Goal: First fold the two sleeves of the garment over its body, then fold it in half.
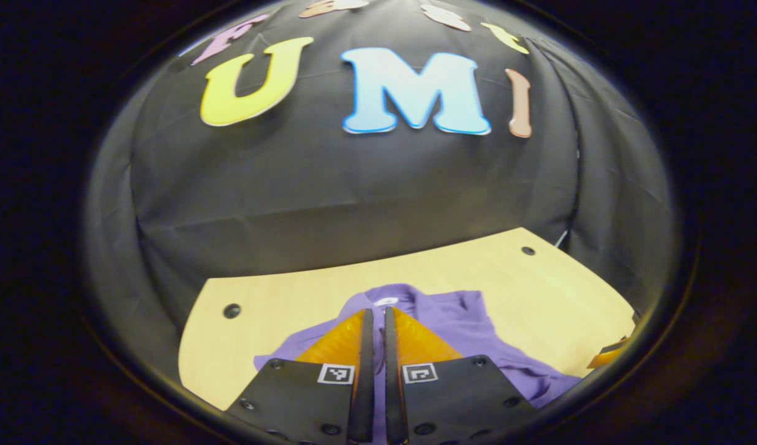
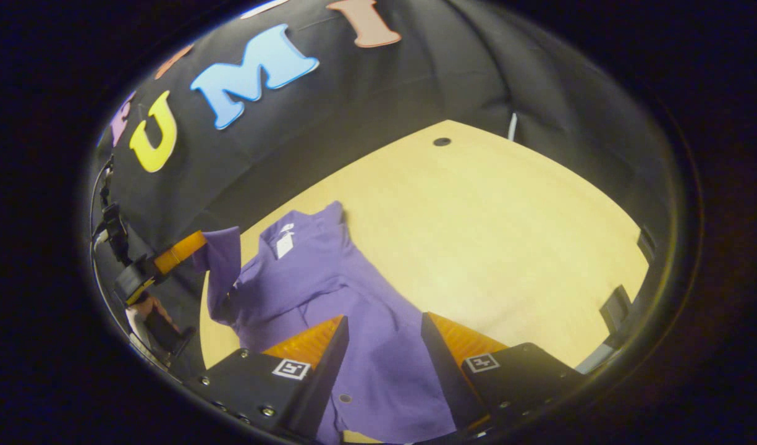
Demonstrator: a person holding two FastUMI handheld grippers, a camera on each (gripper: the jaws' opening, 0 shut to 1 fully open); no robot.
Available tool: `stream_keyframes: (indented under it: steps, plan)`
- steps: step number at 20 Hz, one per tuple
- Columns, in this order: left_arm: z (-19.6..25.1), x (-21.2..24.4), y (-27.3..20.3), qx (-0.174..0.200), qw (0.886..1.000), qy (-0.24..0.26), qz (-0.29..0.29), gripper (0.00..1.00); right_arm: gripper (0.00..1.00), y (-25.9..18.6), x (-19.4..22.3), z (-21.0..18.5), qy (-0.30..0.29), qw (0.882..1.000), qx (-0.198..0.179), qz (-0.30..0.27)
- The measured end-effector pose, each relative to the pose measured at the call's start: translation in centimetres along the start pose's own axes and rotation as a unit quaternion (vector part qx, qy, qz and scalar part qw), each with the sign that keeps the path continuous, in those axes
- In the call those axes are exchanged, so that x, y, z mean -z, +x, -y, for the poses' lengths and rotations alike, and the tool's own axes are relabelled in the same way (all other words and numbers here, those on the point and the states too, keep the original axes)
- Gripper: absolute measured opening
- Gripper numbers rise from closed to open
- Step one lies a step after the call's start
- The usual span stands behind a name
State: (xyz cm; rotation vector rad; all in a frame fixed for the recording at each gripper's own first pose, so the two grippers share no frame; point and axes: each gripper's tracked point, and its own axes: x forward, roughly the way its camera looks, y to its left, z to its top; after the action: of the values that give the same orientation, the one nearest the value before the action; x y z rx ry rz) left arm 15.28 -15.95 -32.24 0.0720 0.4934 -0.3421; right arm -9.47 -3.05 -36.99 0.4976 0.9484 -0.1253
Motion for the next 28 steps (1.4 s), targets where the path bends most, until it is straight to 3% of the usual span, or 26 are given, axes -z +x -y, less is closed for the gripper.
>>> stream_keyframes:
  steps: [6,15,17,20,23,24,28]
  plan:
    - [10.2,1.5,4.0,0.058,0.998,0.017,-0.024,0.14,0.76,-4.8,0.6,7.5,0.054,0.998,0.041,0.009]
    - [13.3,5.2,6.1,0.069,0.995,0.0,-0.078,0.14,0.76,-4.5,0.9,8.1,0.054,0.998,0.024,0.001]
    - [13.9,5.6,6.1,0.087,0.992,-0.009,-0.085,0.14,0.76,-4.1,0.8,7.7,0.047,0.999,0.017,0.0]
    - [14.1,5.6,5.7,0.094,0.992,-0.011,-0.086,0.28,0.76,-3.7,0.6,7.2,0.034,0.999,0.008,-0.003]
    - [14.3,5.5,5.5,0.095,0.992,0.003,-0.084,0.78,0.76,-3.5,0.3,6.9,0.03,1.0,0.003,-0.004]
    - [14.6,5.5,5.2,0.1,0.991,0.003,-0.084,0.87,0.76,-3.5,0.3,6.9,0.03,1.0,0.001,-0.003]
    - [14.1,5.8,3.7,0.101,0.991,0.008,-0.084,0.93,0.75,-3.5,0.5,6.7,0.026,1.0,-0.004,-0.005]
